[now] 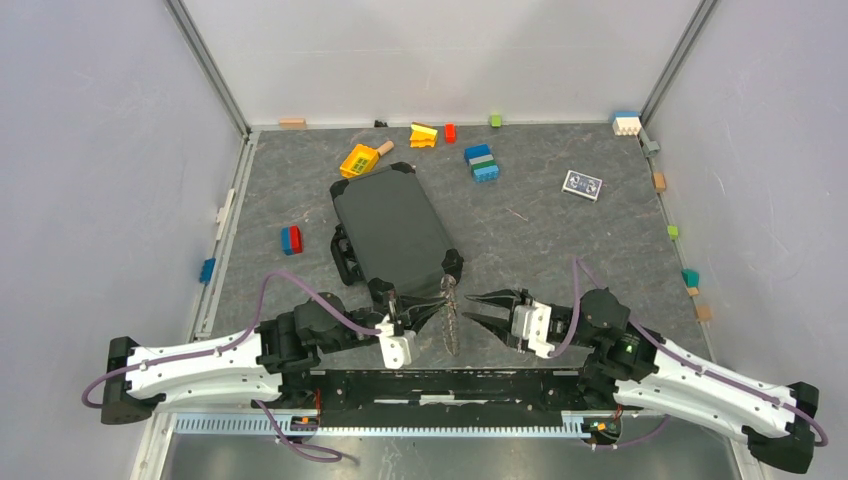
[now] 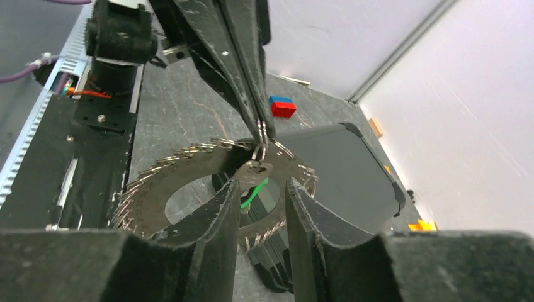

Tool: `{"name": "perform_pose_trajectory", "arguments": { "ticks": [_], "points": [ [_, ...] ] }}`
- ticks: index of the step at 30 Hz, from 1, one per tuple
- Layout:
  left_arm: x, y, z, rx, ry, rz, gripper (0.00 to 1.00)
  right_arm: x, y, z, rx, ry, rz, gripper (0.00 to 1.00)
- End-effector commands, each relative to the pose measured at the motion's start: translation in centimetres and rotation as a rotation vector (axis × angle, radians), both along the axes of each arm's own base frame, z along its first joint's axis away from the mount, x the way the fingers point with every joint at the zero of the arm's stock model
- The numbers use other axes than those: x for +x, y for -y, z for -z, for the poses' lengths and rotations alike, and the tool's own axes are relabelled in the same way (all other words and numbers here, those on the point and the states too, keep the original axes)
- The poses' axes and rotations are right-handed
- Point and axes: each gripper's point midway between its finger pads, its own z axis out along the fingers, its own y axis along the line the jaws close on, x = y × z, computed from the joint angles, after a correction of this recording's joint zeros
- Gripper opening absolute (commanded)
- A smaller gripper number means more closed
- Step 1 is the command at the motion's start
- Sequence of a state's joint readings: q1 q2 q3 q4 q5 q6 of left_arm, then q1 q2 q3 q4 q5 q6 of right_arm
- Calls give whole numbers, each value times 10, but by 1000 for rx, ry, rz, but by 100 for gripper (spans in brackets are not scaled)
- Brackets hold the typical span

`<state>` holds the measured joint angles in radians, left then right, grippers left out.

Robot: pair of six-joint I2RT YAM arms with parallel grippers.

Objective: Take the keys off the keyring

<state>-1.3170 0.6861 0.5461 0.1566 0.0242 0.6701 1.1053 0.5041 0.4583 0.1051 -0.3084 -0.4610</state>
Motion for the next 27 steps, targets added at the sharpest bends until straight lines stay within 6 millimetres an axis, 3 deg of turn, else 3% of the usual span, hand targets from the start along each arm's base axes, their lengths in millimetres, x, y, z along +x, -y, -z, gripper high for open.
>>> {"name": "perform_pose_trajectory", "arguments": {
  "ticks": [1, 10, 18, 27],
  "points": [
    [2, -4, -34, -128, 0, -20, 2, 10, 4, -30, 196, -83, 71, 38],
    [2, -3, -34, -129, -6, -19, 2, 5, -5, -29, 267, -174, 24, 44],
    [1, -5, -35, -135, -4, -17, 2, 2, -9, -21, 254, -199, 4, 26],
    [0, -5, -36, -140, -1, -10, 2, 1, -12, -16, 244, -215, -5, 23]
  ]
}}
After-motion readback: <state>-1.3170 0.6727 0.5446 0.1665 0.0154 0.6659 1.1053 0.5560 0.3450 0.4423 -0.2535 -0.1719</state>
